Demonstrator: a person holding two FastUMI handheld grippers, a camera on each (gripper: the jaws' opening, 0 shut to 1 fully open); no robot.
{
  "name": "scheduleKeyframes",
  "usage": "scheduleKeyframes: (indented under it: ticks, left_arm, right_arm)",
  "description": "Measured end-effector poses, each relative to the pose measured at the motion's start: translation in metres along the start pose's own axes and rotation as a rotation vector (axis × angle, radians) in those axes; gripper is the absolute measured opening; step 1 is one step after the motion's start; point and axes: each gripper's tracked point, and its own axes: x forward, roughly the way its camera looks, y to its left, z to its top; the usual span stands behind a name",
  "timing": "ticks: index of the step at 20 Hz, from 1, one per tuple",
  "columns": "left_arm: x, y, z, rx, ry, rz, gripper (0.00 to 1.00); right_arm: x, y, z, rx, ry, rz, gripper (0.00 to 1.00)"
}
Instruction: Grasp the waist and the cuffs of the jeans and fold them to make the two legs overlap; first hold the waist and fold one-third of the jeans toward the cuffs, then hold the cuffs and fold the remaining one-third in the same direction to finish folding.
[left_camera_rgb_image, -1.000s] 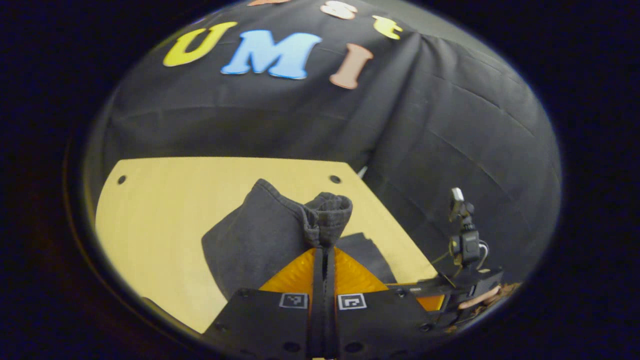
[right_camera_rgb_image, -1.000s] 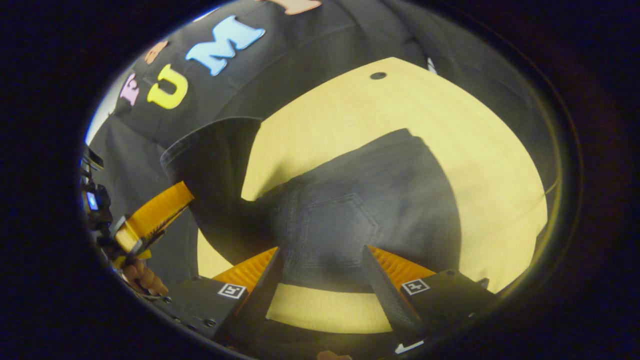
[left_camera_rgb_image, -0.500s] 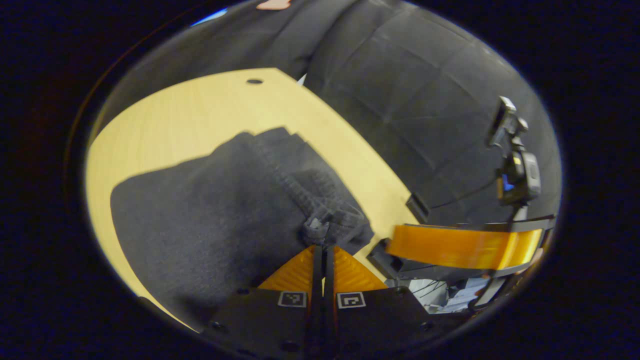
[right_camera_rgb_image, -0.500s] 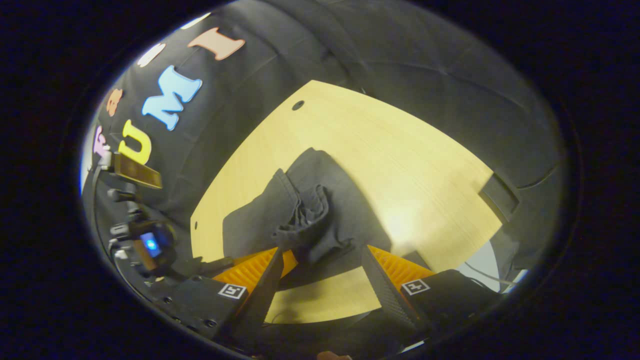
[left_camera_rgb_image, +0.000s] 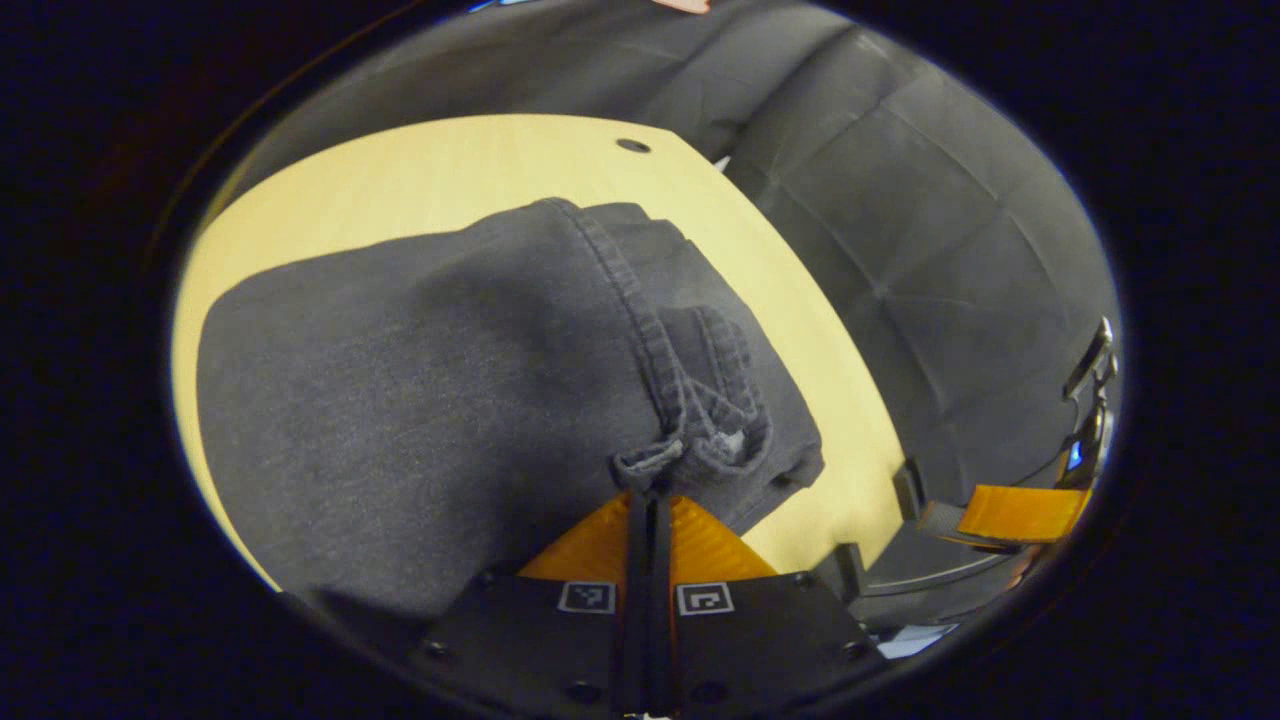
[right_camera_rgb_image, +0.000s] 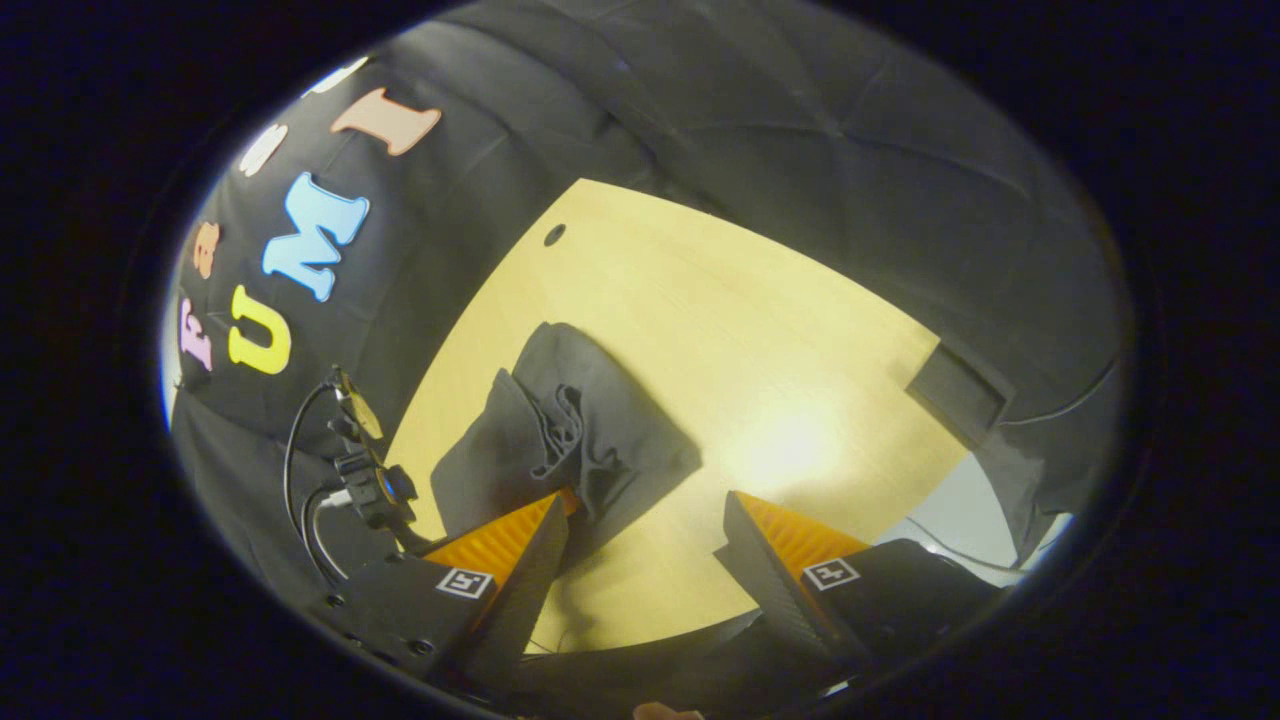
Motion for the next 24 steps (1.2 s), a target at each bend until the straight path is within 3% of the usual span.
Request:
scheduleKeyframes:
  ticks: [1,2,4,5,7,9,11,12,18,19,21,23,24]
  left_arm:
    - [-0.004,0.017,0.013,-0.004,-0.017,0.054,0.08]
    - [-0.013,0.038,0.025,0.056,-0.040,0.141,0.08]
    - [-0.037,0.090,0.042,0.269,-0.065,0.361,0.08]
    - [-0.049,0.115,0.051,0.328,-0.080,0.424,0.08]
    - [-0.054,0.127,0.047,0.319,-0.094,0.422,0.08]
    - [-0.061,0.141,0.057,0.232,-0.124,0.453,0.10]
    - [-0.083,0.148,0.066,0.144,-0.181,0.514,0.68]
    - [-0.091,0.144,0.068,0.123,-0.205,0.501,0.98]
    - [-0.185,0.101,0.088,0.073,-0.467,0.374,0.98]
    - [-0.206,0.093,0.092,0.092,-0.526,0.353,0.99]
    - [-0.258,0.074,0.107,0.231,-0.685,0.340,0.99]
    - [-0.307,0.062,0.123,0.385,-0.872,0.418,0.98]
    - [-0.328,0.061,0.127,0.415,-0.951,0.455,0.97]
  right_arm:
    - [0.002,0.001,0.002,-0.015,0.007,0.008,0.96]
    - [0.005,0.003,0.002,-0.031,0.020,0.016,0.96]
    - [0.013,0.008,0.004,-0.057,0.045,0.039,0.96]
    - [0.018,0.011,0.005,-0.064,0.059,0.055,0.96]
    - [0.024,0.017,0.004,-0.084,0.090,0.090,0.96]
    - [0.030,0.026,0.001,-0.139,0.131,0.118,0.96]
    - [0.035,0.033,0.003,-0.208,0.160,0.142,0.96]
    - [0.037,0.035,0.006,-0.240,0.165,0.149,0.96]
    - [0.027,0.050,0.024,-0.320,0.055,0.162,0.96]
    - [0.020,0.054,0.032,-0.367,-0.023,0.156,0.97]
    - [0.001,0.058,0.056,-0.503,-0.222,0.111,0.97]
    - [-0.036,0.074,0.083,-0.595,-0.442,0.090,0.96]
    - [-0.060,0.088,0.091,-0.611,-0.549,0.103,0.96]
